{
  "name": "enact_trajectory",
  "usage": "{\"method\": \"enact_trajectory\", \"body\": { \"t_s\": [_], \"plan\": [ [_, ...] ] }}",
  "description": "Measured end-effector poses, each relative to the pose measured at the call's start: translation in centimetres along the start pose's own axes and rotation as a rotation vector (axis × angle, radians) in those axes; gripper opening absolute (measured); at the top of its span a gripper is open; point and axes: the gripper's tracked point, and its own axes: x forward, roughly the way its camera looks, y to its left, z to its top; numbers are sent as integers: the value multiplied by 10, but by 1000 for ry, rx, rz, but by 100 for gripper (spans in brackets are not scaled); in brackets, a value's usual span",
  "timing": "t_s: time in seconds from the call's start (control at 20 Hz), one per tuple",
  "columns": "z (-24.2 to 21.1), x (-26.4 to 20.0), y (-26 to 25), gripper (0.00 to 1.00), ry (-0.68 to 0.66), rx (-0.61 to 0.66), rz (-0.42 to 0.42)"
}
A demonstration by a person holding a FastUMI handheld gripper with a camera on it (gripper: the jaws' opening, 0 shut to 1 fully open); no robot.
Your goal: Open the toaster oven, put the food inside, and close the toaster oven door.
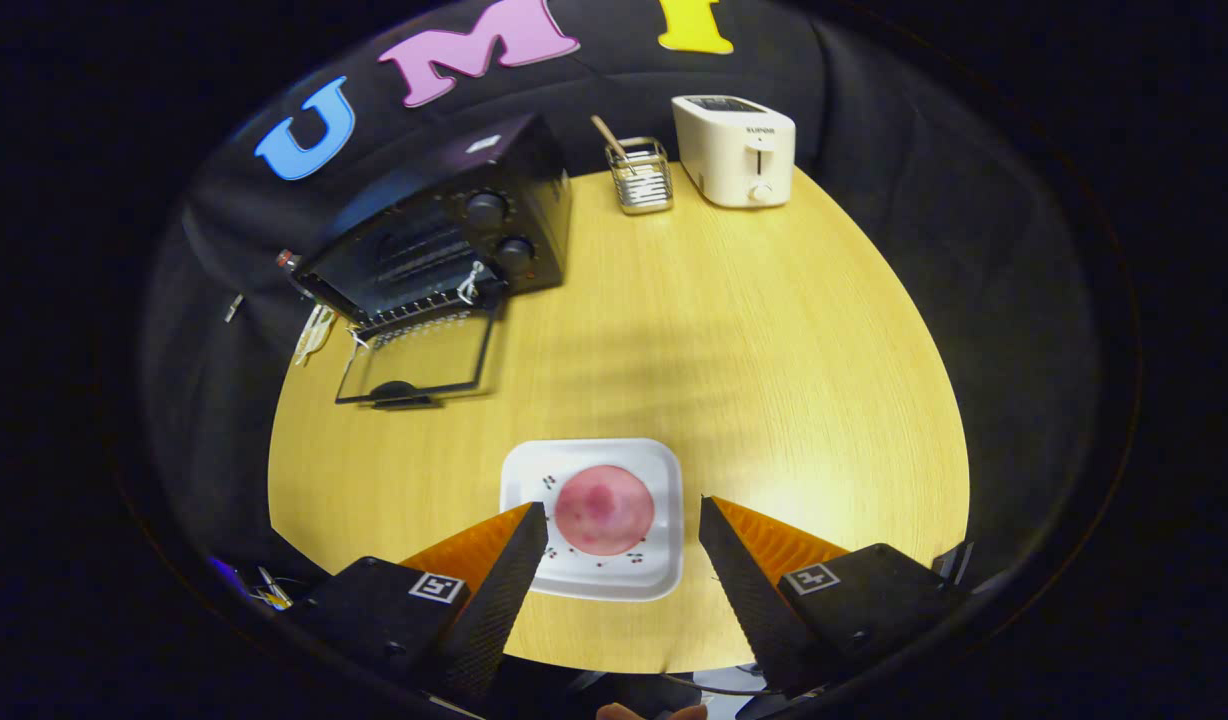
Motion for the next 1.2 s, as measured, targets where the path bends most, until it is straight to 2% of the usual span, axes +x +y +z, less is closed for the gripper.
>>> {"method": "enact_trajectory", "body": {
  "t_s": [0.25,0.35,0.45,0.5,0.55,0.6,0.65,0.7,0.75,0.8,1.05,1.2],
  "plan": [
    [-28,43,-28,100,178,2,-9],
    [-39,58,-32,96,230,0,-14],
    [-46,68,-36,81,262,-8,-30],
    [-41,65,-39,68,268,-22,-45],
    [-46,73,-35,59,276,-20,-25],
    [-44,68,-32,41,299,-14,-17],
    [-46,73,-32,30,309,5,-20],
    [-46,75,-31,24,317,11,-22],
    [-52,88,-30,24,323,21,-5],
    [-43,74,-30,7,324,21,11],
    [-47,71,-28,7,323,14,77],
    [-45,62,-24,6,320,83,159]
  ]
}}
